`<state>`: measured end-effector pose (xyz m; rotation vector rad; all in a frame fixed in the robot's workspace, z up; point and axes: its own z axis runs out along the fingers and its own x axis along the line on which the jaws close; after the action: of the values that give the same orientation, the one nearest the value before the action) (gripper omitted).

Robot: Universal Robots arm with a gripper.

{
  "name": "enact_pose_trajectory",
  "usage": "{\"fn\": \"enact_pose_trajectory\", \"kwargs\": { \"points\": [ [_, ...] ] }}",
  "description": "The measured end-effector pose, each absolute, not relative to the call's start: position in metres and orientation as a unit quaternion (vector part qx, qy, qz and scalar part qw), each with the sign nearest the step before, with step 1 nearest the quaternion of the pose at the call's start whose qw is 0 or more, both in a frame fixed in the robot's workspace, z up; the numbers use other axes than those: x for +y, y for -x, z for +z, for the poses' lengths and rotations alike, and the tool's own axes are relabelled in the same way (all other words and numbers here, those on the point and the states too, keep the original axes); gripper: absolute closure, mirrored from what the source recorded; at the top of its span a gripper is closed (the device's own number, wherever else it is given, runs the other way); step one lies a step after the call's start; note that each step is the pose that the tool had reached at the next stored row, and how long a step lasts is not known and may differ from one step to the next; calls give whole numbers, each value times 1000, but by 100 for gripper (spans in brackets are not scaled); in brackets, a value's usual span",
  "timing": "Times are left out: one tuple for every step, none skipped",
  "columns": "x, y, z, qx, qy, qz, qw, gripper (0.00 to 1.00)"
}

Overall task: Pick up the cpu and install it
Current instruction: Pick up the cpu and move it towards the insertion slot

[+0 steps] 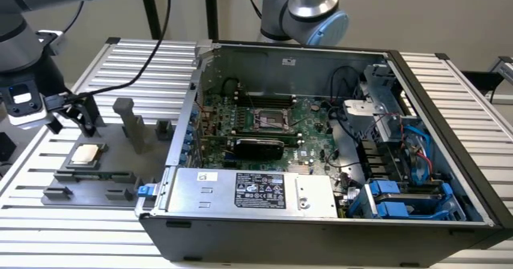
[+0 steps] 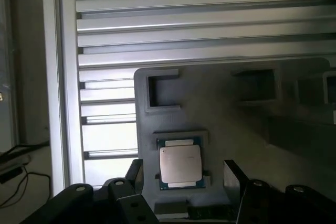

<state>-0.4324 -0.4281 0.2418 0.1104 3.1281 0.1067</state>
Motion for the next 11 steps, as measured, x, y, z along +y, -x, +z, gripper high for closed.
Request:
{"fn": "enact_pose_trajectory", "kwargs": {
  "points": [
    [-429,432,240,999,-35,34,5,29],
    [-430,432,238,999,-35,34,5,29],
    [-430,432,236,999,-35,34,5,29],
    [-431,432,234,999,-35,34,5,29],
    [-432,432,233,999,-35,34,5,29],
    [-432,432,231,999,-35,34,5,29],
    [-433,432,229,999,-35,34,5,29],
    [-434,432,227,999,-35,34,5,29],
    [-434,431,225,999,-35,34,5,29],
    [-435,431,224,999,-35,34,5,29],
    [-436,431,222,999,-35,34,5,29]
  ]
}}
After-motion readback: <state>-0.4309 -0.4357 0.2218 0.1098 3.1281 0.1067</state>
